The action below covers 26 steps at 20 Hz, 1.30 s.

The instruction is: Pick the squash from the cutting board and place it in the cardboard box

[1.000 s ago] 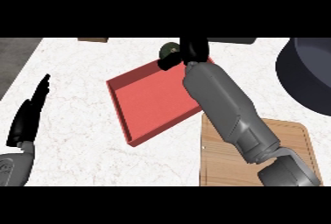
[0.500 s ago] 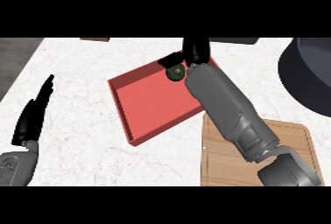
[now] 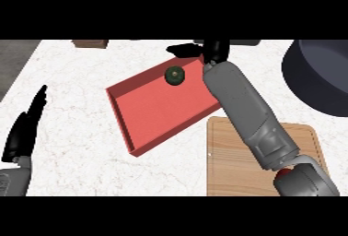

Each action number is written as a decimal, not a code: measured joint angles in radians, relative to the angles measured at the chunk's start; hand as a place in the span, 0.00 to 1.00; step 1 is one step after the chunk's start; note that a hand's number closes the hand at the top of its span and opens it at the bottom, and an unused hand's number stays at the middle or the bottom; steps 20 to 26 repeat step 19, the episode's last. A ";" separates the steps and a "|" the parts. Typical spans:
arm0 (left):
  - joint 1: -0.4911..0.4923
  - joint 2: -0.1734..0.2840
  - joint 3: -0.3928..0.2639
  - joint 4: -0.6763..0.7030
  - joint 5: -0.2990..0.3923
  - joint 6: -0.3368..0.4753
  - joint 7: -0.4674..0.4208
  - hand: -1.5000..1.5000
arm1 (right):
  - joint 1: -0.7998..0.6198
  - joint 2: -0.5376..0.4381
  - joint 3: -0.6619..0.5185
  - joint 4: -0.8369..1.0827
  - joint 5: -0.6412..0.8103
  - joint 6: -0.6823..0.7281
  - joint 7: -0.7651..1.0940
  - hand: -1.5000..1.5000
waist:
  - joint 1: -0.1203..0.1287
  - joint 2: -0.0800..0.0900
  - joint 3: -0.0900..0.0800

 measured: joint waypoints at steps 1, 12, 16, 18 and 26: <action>0.010 0.002 0.007 -0.002 0.002 0.000 -0.003 0.50 | 0.006 -0.006 -0.013 -0.014 -0.013 0.014 -0.010 0.00 | -0.008 -0.002 0.000; 0.085 0.008 0.050 -0.036 0.011 -0.003 -0.003 0.50 | 0.326 -0.168 -0.046 -0.321 -0.084 0.167 -0.045 0.00 | -0.066 -0.022 -0.001; 0.068 -0.002 0.050 -0.023 -0.005 0.011 0.002 0.50 | 0.476 -0.254 -0.032 -0.514 -0.096 0.248 0.004 0.00 | -0.074 -0.023 -0.001; 0.073 -0.006 0.050 -0.024 -0.007 0.014 -0.004 0.50 | 0.556 -0.302 -0.028 -0.607 -0.112 0.310 0.026 0.00 | -0.077 -0.023 -0.001; 0.079 -0.006 0.053 -0.027 -0.005 0.009 -0.007 0.50 | 0.594 -0.327 -0.030 -0.647 -0.120 0.338 0.037 0.00 | -0.075 -0.023 -0.001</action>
